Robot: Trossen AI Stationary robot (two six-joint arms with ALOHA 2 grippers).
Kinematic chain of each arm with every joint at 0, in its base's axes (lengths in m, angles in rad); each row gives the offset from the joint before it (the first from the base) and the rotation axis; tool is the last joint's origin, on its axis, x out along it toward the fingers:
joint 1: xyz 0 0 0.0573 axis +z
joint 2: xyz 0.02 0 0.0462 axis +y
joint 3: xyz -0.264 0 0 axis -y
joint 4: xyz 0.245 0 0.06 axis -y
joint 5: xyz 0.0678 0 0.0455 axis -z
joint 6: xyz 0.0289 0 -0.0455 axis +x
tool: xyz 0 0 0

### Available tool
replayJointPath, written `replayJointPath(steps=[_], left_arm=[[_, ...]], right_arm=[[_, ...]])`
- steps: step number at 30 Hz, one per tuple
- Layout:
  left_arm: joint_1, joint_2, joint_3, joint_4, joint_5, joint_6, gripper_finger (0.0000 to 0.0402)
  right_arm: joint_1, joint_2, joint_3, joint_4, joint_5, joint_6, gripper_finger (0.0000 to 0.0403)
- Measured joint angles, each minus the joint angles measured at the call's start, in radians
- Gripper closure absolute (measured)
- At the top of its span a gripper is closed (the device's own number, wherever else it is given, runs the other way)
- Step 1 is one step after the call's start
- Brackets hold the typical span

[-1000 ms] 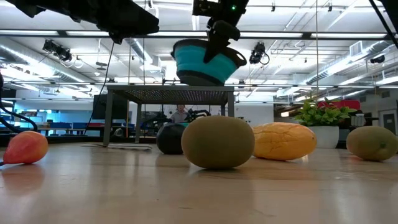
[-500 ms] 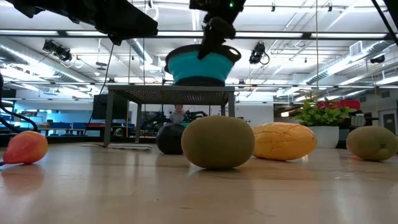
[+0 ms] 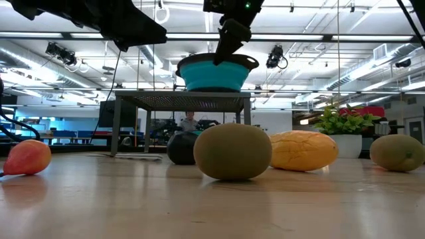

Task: Pick & Place Fruit
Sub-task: Put the blue strainer bowl on top of the gray metal shelf

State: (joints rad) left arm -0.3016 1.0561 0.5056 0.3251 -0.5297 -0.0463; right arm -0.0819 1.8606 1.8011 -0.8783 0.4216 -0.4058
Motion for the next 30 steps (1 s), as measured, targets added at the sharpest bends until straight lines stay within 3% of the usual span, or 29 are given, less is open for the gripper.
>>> replayJointPath(steps=[9, 15, 21, 25, 30], left_arm=[[0.000, 0.000, 0.000, -0.005, 0.000, 0.001, 0.0255], [0.000, 0.000, 0.000, -0.009, 0.000, 0.001, 0.0255], [0.000, 0.000, 0.000, 0.008, 0.031, -0.001, 0.0255], [0.000, 0.008, 0.000, 0.020, 0.045, 0.000, 0.0255], [0.000, 0.009, -0.001, 0.016, 0.108, 0.001, 0.0255]], right_arm=[[0.071, -0.005, 0.005, -0.011, 0.147, 0.089, 0.0159], [0.134, -0.038, 0.006, -0.081, 0.129, 0.275, 0.0158], [0.177, -0.075, -0.006, -0.268, 0.156, 0.465, 0.0158], [0.186, -0.120, -0.099, -0.315, 0.178, 0.600, 0.0158], [0.208, -0.220, -0.328, -0.264, 0.180, 0.757, 0.0158]])
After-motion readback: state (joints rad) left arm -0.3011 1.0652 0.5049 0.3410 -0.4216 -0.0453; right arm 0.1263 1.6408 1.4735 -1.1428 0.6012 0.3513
